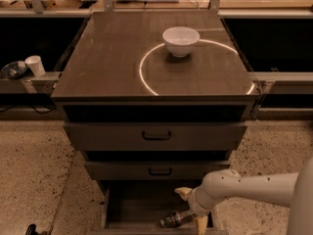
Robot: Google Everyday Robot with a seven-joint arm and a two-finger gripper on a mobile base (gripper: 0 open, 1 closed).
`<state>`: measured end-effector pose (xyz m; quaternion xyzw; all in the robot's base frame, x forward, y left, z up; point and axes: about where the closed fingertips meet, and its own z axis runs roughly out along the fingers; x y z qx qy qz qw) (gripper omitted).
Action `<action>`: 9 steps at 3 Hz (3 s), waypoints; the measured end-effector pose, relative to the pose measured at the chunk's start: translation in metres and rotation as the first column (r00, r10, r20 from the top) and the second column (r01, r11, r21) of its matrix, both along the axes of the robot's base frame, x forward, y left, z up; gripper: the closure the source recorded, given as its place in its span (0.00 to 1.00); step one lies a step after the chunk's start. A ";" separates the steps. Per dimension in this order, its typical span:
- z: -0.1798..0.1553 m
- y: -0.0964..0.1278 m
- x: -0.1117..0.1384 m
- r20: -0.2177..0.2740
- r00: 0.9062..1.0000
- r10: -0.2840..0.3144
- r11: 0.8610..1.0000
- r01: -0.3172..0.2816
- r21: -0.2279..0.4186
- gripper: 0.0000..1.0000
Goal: Pick water bottle from bottom drawer and place on counter
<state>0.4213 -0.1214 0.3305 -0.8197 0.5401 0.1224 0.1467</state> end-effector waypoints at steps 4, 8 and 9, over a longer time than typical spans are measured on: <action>-0.108 -0.004 0.031 0.006 1.000 -0.009 0.998 0.009 0.062 0.28; -0.152 -0.013 0.037 -0.068 0.998 0.007 1.000 -0.005 0.018 0.29; -0.156 -0.016 0.040 -0.062 0.998 0.011 1.000 -0.010 0.016 0.35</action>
Offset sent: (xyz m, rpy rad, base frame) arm 0.0156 0.0094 -0.0972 0.1033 -0.0096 0.0228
